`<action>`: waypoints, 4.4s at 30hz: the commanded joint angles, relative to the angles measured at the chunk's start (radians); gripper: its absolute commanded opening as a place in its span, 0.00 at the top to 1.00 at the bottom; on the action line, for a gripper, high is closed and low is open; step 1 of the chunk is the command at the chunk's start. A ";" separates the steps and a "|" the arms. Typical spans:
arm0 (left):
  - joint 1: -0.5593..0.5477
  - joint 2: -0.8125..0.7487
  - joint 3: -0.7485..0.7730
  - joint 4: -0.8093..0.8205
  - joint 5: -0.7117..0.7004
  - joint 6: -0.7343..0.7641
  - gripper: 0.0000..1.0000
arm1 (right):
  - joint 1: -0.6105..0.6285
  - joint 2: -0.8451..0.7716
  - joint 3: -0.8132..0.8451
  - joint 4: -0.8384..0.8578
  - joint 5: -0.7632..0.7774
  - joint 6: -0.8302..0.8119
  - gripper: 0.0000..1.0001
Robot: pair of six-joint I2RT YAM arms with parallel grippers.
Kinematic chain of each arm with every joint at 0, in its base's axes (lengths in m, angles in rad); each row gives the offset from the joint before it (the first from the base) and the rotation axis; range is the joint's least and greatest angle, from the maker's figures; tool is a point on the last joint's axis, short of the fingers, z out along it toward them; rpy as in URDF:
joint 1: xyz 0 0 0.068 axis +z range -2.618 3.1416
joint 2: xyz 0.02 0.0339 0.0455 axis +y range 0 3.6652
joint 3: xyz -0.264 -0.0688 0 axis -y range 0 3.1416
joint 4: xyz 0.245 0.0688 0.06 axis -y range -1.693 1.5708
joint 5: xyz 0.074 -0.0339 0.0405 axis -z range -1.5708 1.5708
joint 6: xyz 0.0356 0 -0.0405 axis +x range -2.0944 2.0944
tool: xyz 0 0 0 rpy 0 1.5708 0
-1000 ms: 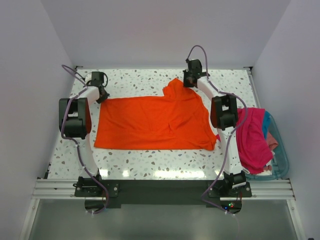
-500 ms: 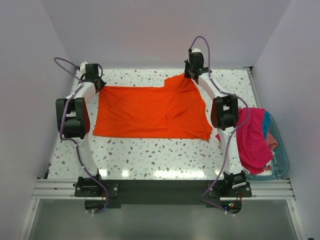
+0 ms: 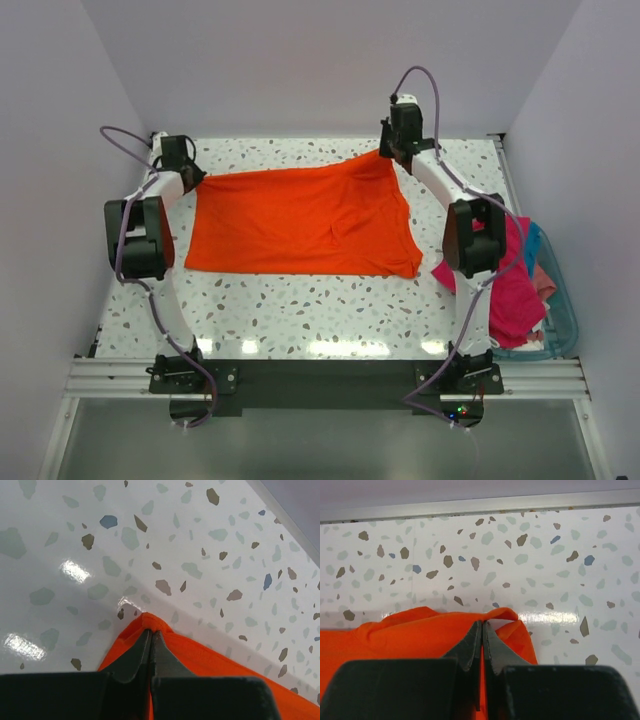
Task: Fold and stack the t-shirts
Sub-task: Fold the tshirt
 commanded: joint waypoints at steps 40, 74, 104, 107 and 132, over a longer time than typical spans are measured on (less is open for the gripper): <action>0.030 -0.635 -0.653 0.024 -0.037 -0.126 0.40 | 0.091 -0.826 -1.035 0.211 -0.026 0.199 0.47; -0.151 -0.543 -0.575 0.029 -0.025 -0.129 0.45 | 0.289 -0.122 -0.385 -0.030 0.215 0.113 0.63; -0.151 -0.574 -0.604 0.032 -0.006 -0.113 0.45 | 0.528 -0.530 -0.954 0.306 0.315 0.330 0.85; -0.151 -0.579 -0.607 0.044 0.023 -0.095 0.43 | 0.542 -0.550 -0.977 0.317 0.353 0.310 0.63; -0.744 -0.298 -0.310 0.097 0.050 0.132 0.44 | 0.280 -0.294 -0.544 -0.063 0.249 0.133 0.45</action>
